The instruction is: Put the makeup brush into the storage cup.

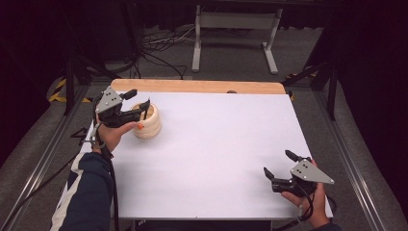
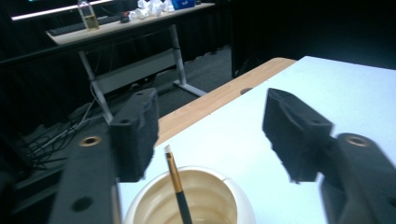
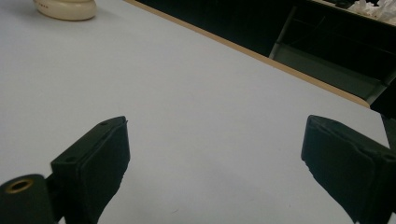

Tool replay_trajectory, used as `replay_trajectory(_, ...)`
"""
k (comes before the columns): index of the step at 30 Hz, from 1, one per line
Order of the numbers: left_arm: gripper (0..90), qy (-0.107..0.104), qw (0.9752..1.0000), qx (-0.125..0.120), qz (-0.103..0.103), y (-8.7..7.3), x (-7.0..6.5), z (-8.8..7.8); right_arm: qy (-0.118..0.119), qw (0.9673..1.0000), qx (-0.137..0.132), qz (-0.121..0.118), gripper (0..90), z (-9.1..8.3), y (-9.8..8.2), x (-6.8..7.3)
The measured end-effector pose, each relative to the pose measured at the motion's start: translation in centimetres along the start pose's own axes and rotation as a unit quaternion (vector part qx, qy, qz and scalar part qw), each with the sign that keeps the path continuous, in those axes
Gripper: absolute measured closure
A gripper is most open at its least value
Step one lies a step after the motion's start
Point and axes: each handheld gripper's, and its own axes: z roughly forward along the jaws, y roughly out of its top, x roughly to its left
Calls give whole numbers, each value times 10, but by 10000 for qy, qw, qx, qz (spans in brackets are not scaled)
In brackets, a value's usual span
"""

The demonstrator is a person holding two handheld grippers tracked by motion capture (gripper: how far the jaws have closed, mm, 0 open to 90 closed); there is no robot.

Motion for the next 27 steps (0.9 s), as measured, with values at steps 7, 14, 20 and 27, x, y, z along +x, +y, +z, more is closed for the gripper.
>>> replay_trajectory(7, 166, 46, 9999, -62, -123, 2, -2, -5, -12, 10000, -16, 1, 85, -1, 0, -1)
replay_trajectory(14, 61, 48, 10000, 59, 35, 6, -6, -9, 5, 10000, 3, -7, 85, 0, 0, 0)
replay_trajectory(20, 25, -28, 9997, 167, 168, 8, -11, -12, 9, 10000, 2, -15, 86, 0, 0, 0)
replay_trajectory(27, 21, -39, 9994, 144, 303, 12, -16, -18, 8, 10000, -4, -24, 86, -1, 0, 0)
